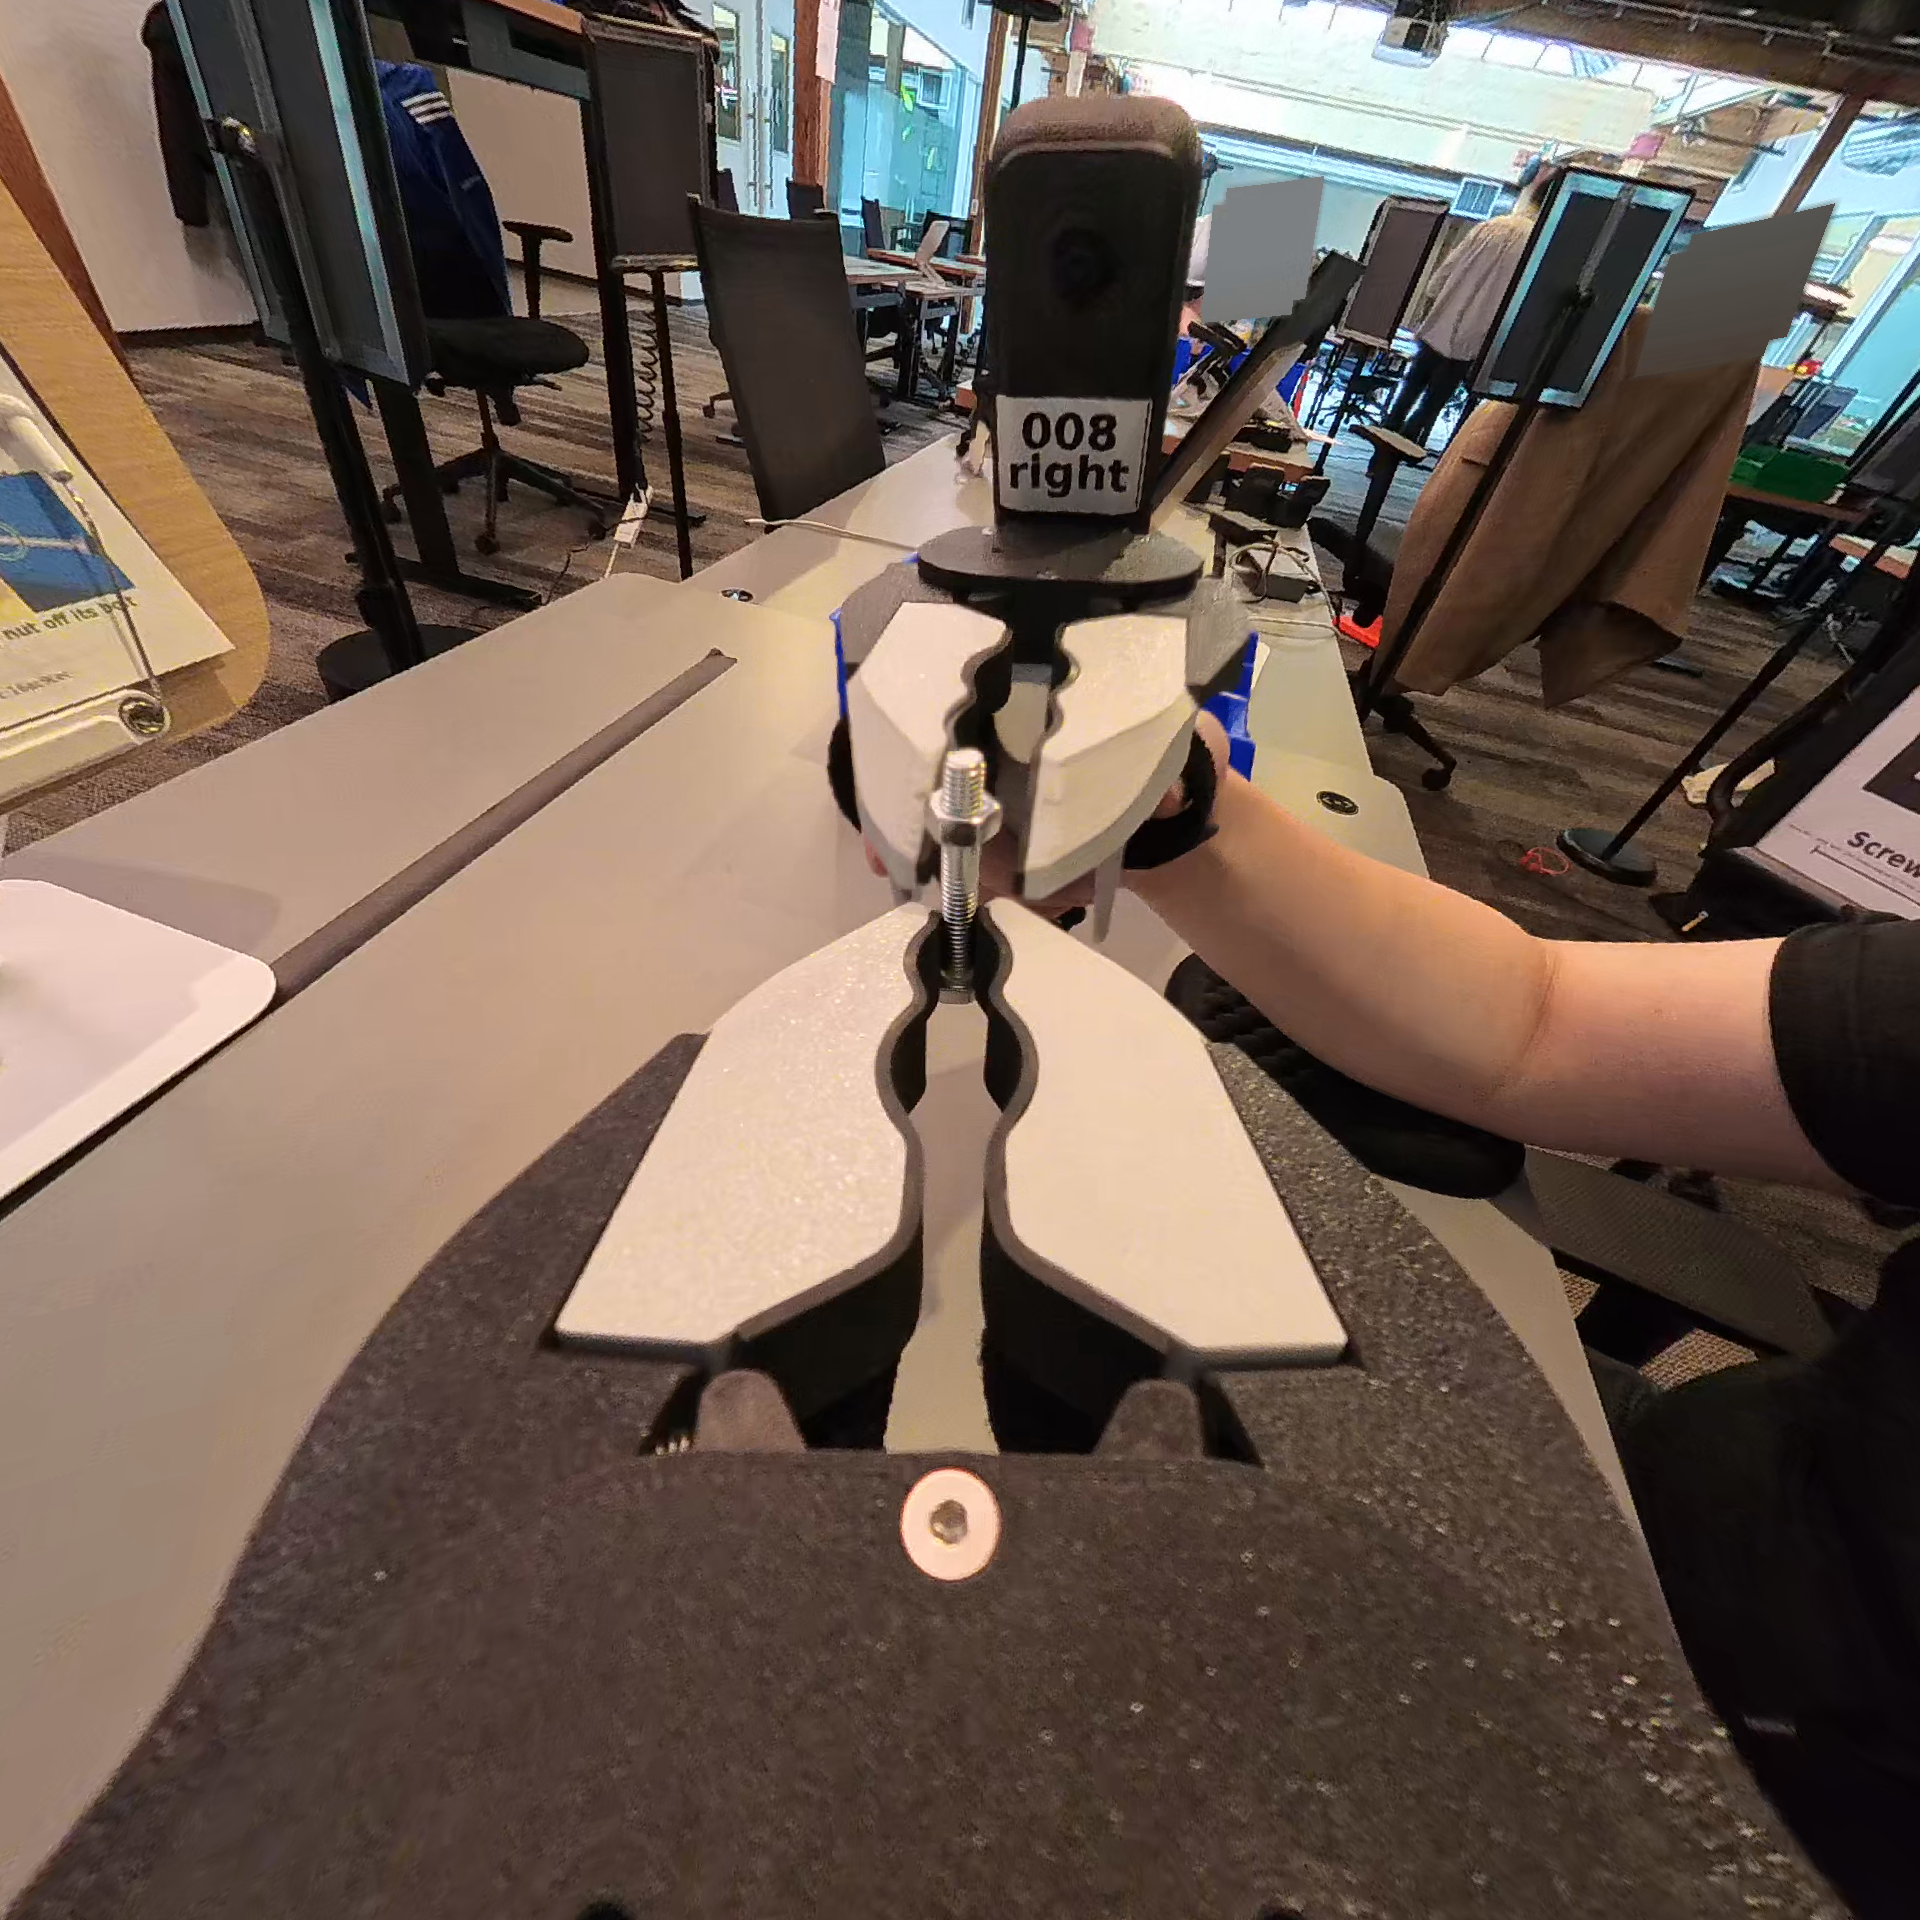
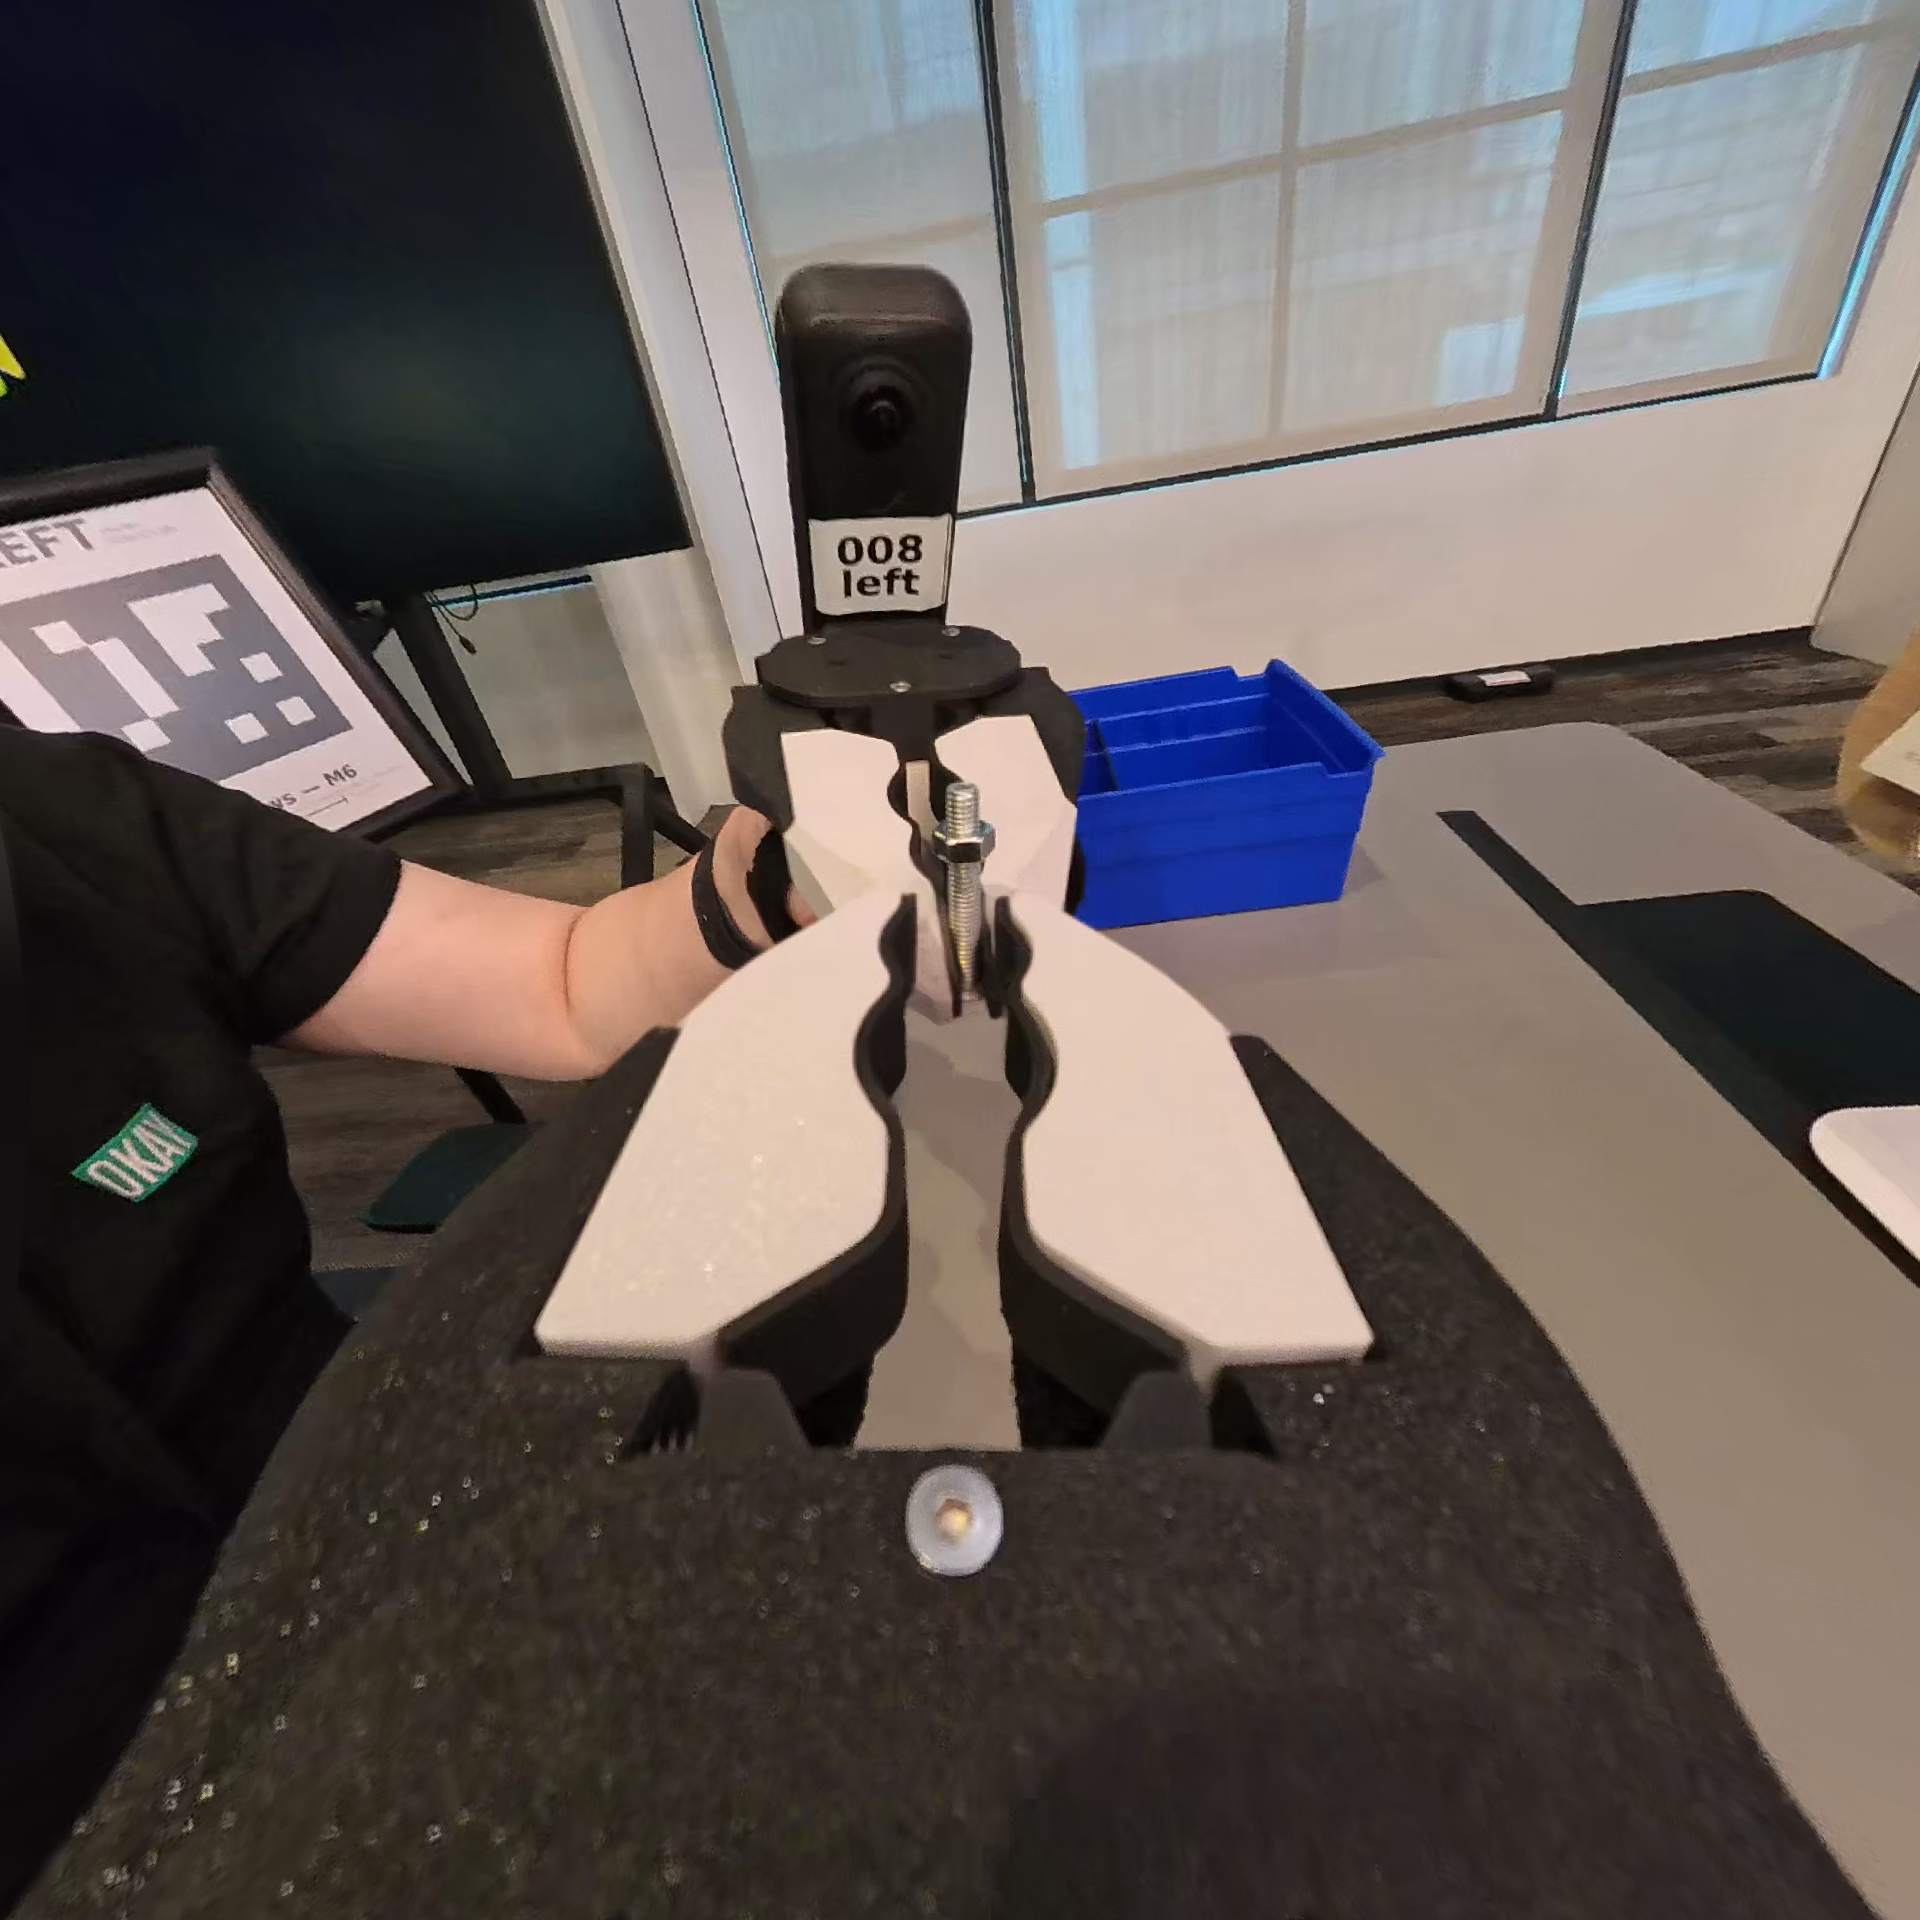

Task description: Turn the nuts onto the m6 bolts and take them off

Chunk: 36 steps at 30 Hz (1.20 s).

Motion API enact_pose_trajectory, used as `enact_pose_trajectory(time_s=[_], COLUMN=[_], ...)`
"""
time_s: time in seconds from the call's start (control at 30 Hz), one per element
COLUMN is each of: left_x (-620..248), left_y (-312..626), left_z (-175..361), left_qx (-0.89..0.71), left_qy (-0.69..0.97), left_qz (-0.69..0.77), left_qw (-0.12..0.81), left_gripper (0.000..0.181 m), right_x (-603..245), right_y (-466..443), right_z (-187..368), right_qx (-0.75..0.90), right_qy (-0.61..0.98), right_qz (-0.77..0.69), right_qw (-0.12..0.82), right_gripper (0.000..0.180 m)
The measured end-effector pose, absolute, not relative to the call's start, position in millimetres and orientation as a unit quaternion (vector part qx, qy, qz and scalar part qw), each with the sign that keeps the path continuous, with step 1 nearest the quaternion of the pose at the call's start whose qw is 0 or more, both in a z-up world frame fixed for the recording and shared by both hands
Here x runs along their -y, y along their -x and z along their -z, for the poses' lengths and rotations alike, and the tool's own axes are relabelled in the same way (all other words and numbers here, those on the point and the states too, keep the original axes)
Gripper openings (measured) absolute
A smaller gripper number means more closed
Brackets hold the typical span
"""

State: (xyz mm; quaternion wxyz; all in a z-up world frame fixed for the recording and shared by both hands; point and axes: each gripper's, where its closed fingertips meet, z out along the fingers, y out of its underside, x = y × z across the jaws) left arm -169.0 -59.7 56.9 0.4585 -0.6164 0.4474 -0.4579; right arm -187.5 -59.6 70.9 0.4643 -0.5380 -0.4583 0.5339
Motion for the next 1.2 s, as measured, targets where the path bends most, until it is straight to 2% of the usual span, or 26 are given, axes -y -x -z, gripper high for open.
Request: enact_pose_trajectory(time_s=[0.53, 0.8, 1.03, 1.2], left_x=[64.6, 65.2, 63.8, 60.0], left_y=[169.3, 171.4, 172.5, 175.1], left_z=[-58.9, -54.8, -51.6, -49.4], left_qx=[-0.455, -0.461, -0.471, -0.47], left_qy=[0.609, 0.617, 0.622, 0.627], left_qz=[0.469, 0.468, 0.45, 0.444], left_qw=[0.45, 0.433, 0.435, 0.436], left_gripper=[0.005, 0.006, 0.022, 0.024], right_x=[61.5, 60.2, 52.1, 50.0], right_y=[192.8, 194.9, 190.6, 186.9], right_z=[-74.8, -70.6, -67.2, -69.2], right_qx=[0.426, 0.438, 0.427, 0.42], right_qy=[0.512, 0.511, 0.519, 0.519], right_qz=[-0.6, -0.58, -0.578, -0.578], right_qw=[0.444, 0.459, 0.463, 0.469], right_gripper=[0.005, 0.005, 0.005, 0.005])
